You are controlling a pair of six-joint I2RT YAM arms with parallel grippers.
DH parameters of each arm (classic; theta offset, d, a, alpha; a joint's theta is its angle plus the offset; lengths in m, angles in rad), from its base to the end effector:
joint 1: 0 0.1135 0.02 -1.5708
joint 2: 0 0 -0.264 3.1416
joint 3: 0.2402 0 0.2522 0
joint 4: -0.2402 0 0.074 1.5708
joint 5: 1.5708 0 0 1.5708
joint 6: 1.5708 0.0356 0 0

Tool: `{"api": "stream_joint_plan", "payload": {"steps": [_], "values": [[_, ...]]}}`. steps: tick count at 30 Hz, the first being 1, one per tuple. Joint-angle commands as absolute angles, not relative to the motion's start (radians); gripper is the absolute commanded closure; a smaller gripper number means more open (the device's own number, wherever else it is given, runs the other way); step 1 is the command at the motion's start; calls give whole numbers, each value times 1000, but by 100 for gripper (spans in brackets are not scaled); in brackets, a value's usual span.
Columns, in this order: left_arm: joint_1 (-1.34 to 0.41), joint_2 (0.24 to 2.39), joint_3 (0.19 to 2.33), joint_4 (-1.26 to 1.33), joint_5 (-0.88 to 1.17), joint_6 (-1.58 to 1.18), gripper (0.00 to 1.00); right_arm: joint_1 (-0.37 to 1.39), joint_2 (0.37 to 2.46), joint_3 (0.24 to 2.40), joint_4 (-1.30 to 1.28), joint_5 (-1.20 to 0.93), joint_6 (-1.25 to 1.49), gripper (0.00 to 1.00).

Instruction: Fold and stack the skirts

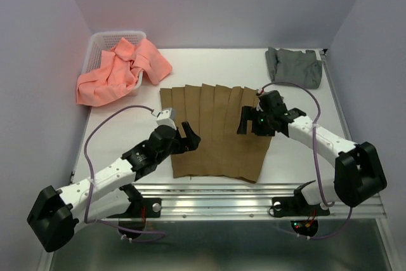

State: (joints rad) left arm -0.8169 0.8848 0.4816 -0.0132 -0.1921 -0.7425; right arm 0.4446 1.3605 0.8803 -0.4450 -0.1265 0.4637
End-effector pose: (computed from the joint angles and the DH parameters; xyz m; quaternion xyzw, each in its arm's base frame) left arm 0.1427 -0.1421 0.2328 -0.0213 0.8355 -0.3247 0.4428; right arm 0.2469 0.1226 0.2244 -0.0110 0.9466 0.1928 0.2582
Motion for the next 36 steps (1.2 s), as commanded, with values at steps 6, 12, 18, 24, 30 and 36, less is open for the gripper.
{"api": "stream_joint_plan", "payload": {"steps": [6, 12, 18, 24, 30, 36], "values": [[-739, 1092, 408, 210, -46, -713, 1, 436, 1526, 882, -420, 4, 465, 0], [-741, 1207, 342, 273, 60, -765, 1, 436, 1617, 916, -425, 104, 462, 0], [-765, 1198, 269, 310, 115, -851, 1, 436, 1719, 1002, -426, 152, 434, 0], [-939, 1151, 297, 240, 52, -960, 1, 436, 1760, 1126, -446, 150, 393, 0], [-942, 1050, 529, -105, -178, -945, 1, 457, 1516, 1102, -419, 69, 311, 0], [-792, 895, 663, -406, -436, -994, 1, 667, 1307, 1023, -434, 71, 302, 0]]}}
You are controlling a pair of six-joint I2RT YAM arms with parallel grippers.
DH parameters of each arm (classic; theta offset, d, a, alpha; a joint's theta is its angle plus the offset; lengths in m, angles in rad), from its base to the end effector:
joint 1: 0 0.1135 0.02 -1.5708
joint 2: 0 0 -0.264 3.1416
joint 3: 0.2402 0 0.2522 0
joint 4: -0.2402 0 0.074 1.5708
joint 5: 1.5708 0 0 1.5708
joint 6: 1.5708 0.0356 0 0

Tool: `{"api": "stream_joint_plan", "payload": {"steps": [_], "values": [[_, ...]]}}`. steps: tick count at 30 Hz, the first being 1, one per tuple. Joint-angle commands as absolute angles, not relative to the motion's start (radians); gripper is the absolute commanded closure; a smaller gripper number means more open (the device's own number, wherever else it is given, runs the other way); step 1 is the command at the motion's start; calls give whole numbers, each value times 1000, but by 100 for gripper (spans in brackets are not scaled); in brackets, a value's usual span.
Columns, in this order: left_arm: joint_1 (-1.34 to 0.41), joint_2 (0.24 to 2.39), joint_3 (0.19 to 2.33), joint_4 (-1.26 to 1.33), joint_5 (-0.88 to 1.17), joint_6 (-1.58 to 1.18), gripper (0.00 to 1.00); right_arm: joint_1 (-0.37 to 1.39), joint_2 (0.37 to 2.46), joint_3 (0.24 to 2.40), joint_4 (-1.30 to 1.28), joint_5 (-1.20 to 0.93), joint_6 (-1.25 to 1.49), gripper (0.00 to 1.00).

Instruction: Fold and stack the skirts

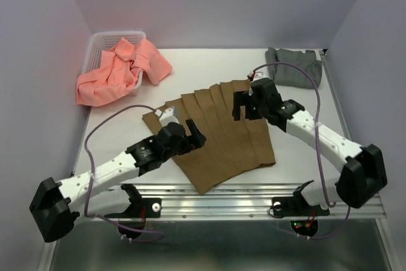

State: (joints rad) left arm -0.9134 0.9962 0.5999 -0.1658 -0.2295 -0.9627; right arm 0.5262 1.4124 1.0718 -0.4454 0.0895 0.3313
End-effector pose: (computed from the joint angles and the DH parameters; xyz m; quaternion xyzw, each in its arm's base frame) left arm 0.1394 -0.1673 0.2380 -0.0767 0.8681 -0.3278 0.3647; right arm 0.2668 0.1513 0.2715 -0.0728 0.9204 0.1212 0.3646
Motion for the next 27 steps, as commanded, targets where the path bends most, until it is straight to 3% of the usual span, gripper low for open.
{"api": "stream_joint_plan", "payload": {"steps": [1, 8, 13, 18, 23, 27], "values": [[-744, 876, 663, -420, -436, -986, 1, 711, 1275, 1003, -436, 81, 307, 0], [-393, 856, 635, -397, -350, -873, 1, 1194, 1325, 1002, -446, 241, 351, 0], [-207, 1011, 644, -318, -296, -799, 1, 1422, 1537, 1121, -459, 340, 370, 0], [-83, 1201, 647, -156, -151, -732, 2, 1496, 1710, 1222, -505, 399, 391, 0], [-66, 1353, 699, -129, -135, -700, 11, 1508, 1766, 1239, -508, 423, 437, 0], [-66, 1419, 709, -83, -124, -680, 11, 1508, 1796, 1246, -500, 436, 463, 0]]}}
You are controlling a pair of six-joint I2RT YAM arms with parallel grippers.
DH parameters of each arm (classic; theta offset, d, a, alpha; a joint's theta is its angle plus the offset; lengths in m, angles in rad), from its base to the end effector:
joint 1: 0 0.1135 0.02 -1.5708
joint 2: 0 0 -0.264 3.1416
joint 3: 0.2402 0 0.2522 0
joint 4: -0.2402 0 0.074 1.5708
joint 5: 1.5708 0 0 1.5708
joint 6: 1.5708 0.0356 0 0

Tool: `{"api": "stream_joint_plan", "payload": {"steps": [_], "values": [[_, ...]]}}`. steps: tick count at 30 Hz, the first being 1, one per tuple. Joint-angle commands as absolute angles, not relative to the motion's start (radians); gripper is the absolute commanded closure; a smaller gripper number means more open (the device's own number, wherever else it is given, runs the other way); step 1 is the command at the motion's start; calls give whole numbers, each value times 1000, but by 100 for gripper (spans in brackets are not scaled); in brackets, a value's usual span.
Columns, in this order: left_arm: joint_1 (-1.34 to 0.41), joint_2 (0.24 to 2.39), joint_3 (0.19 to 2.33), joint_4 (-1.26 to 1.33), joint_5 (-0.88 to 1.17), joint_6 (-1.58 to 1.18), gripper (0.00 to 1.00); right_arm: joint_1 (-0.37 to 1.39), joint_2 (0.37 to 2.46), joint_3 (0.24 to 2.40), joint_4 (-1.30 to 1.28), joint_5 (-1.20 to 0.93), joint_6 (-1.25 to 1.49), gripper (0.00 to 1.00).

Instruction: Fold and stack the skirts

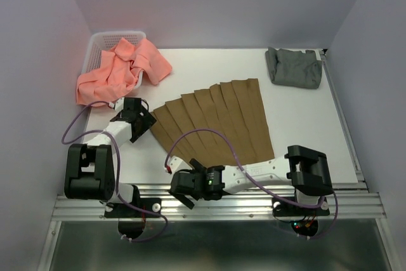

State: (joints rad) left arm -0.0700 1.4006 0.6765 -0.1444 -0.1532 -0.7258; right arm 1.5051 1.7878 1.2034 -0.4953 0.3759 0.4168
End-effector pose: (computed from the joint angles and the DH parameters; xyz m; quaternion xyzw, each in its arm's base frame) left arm 0.2688 -0.0134 0.1730 -0.3264 0.8779 -0.0667 0.3440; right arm 0.0370 0.3631 0.1918 -0.4545 0.8388 0.0920 0.2853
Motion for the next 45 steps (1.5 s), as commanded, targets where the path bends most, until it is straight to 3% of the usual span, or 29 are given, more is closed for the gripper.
{"api": "stream_joint_plan", "payload": {"steps": [1, 7, 9, 13, 17, 24, 25, 28, 37, 41, 45], "values": [[-66, 1442, 712, -69, -120, -672, 11, 1508, 1799, 1246, -500, 437, 469, 0], [-66, 1526, 710, -25, -110, -663, 36, 1508, 1822, 1233, -499, 437, 512, 0], [-66, 1557, 712, -11, -95, -653, 51, 1508, 1821, 1230, -499, 437, 525, 2], [-66, 1608, 729, -8, -101, -640, 100, 1517, 1827, 1250, -531, 478, 529, 7], [-66, 1644, 768, -6, -66, -604, 100, 1526, 1851, 1281, -572, 540, 512, 19], [-67, 1591, 756, 15, -89, -607, 100, 1546, 1908, 1327, -575, 548, 476, 27], [-66, 1577, 752, 17, -89, -603, 100, 1546, 1919, 1338, -580, 555, 476, 35], [-66, 1557, 746, 14, -101, -598, 100, 1546, 1930, 1358, -592, 566, 477, 44], [-66, 1565, 784, -23, -127, -591, 100, 1546, 2009, 1368, -621, 569, 483, 46], [-66, 1562, 787, -25, -147, -589, 100, 1546, 2054, 1393, -667, 624, 518, 54], [-66, 1562, 792, -26, -153, -583, 100, 1546, 2036, 1387, -695, 724, 538, 69]]}}
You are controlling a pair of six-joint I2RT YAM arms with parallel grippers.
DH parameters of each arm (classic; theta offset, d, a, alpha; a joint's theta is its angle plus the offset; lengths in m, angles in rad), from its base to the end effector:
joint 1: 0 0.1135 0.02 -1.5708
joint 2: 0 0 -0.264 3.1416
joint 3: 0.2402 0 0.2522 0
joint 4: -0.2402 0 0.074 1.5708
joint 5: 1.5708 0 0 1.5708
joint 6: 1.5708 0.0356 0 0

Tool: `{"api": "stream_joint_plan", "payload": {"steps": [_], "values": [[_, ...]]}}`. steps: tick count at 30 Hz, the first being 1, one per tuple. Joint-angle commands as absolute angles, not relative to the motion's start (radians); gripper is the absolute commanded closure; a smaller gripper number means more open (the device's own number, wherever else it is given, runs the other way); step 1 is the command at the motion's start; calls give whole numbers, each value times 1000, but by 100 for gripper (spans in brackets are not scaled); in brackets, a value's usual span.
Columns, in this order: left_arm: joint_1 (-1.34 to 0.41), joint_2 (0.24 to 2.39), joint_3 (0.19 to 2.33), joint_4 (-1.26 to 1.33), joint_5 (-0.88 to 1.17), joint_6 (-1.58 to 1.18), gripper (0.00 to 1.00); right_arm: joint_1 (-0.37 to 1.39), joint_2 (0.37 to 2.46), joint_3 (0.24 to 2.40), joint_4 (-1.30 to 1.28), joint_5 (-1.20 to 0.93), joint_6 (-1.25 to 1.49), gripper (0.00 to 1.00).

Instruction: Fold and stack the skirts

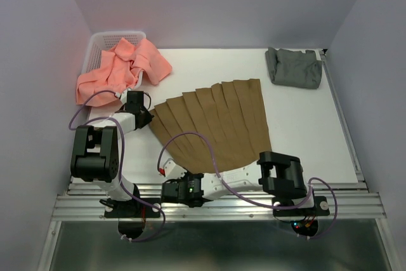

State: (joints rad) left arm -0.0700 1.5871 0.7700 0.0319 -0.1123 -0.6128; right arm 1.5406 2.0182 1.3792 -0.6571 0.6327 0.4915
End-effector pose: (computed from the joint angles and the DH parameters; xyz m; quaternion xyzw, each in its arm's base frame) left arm 0.3126 -0.0179 0.1626 -0.2680 0.8829 -0.0791 0.3775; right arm 0.0330 0.3937 0.1547 -0.4346 0.8362 -0.0517 0.3305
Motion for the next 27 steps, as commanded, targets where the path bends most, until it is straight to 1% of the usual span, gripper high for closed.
{"api": "stream_joint_plan", "payload": {"steps": [1, 2, 4, 5, 6, 9, 10, 15, 19, 23, 27], "values": [[-66, 1557, 790, -22, -156, -583, 100, 1546, 2026, 1387, -690, 741, 535, 76], [-66, 1554, 790, -21, -164, -583, 100, 1546, 2022, 1388, -689, 747, 535, 78], [-66, 1548, 798, -34, -169, -583, 100, 1546, 1996, 1385, -667, 724, 520, 88], [-66, 1534, 798, -38, -173, -581, 100, 1546, 1981, 1381, -631, 688, 499, 90], [-66, 1534, 796, -38, -176, -581, 100, 1546, 1961, 1370, -630, 687, 486, 91], [-66, 1490, 782, -38, -190, -581, 100, 1546, 1884, 1333, -552, 611, 457, 95], [-66, 1462, 776, -34, -195, -581, 100, 1546, 1867, 1327, -532, 595, 454, 99], [-66, 1381, 753, -40, -201, -578, 100, 1546, 1816, 1331, -525, 571, 442, 99], [-66, 1290, 764, -90, -258, -614, 100, 1546, 1767, 1328, -488, 491, 411, 99], [-66, 1244, 842, -189, -351, -643, 100, 1546, 1715, 1324, -446, 408, 384, 99], [-66, 1175, 880, -209, -354, -643, 100, 1546, 1661, 1310, -408, 376, 380, 99]]}}
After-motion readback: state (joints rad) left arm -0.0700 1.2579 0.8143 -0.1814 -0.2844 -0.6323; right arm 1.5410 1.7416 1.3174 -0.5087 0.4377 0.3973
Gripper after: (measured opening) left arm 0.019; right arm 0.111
